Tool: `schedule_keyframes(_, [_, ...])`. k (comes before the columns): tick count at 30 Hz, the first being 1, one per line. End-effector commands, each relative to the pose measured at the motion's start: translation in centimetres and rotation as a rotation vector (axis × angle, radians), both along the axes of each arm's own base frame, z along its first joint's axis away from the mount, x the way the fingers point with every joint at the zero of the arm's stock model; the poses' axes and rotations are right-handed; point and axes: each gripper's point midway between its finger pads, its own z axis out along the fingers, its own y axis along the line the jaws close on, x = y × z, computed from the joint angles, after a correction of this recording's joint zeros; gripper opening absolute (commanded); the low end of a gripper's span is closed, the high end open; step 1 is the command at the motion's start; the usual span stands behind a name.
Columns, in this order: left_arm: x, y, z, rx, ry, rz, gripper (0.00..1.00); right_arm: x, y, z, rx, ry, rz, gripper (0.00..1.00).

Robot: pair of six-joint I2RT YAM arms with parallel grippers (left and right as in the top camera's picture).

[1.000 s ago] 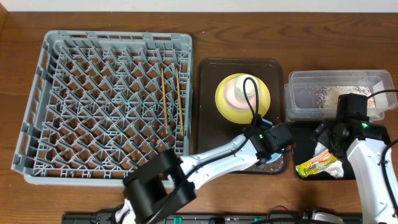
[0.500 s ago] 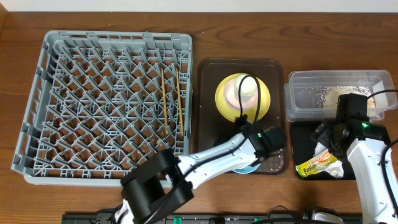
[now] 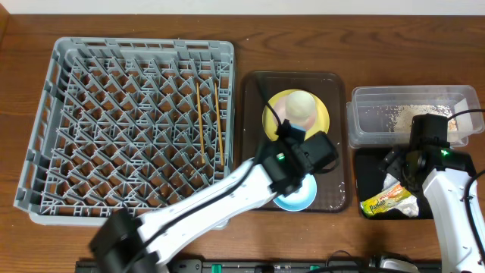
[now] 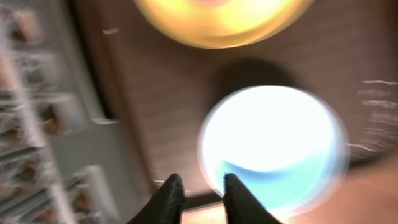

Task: Sort waste into correct bins and load items into the dishwasher rack
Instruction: 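Grasp the light-blue bowl rim with the left gripper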

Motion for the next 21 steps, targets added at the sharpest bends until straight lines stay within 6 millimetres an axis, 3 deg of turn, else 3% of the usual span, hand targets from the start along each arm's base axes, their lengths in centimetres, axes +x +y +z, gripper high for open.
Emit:
schedule_keyframes(1, [-2.9, -3.1, 1.4, -0.152, 0.107, -0.102, 0.22, 0.2, -0.6, 0.7, -0.028, -0.014, -0.008, 0.99])
schedule_keyframes(5, [-3.9, -4.9, 0.7, -0.167, 0.101, -0.148, 0.22, 0.2, -0.6, 0.7, -0.028, -0.014, -0.008, 0.99])
schedule_keyframes(12, [-5.5, -7.4, -2.9, -0.125, 0.126, -0.206, 0.22, 0.2, -0.6, 0.7, -0.028, -0.014, -0.008, 0.99])
schedule_keyframes(21, [-6.1, -8.4, -8.0, -0.034, 0.175, -0.223, 0.22, 0.2, -0.6, 0.7, -0.028, -0.014, -0.008, 0.99])
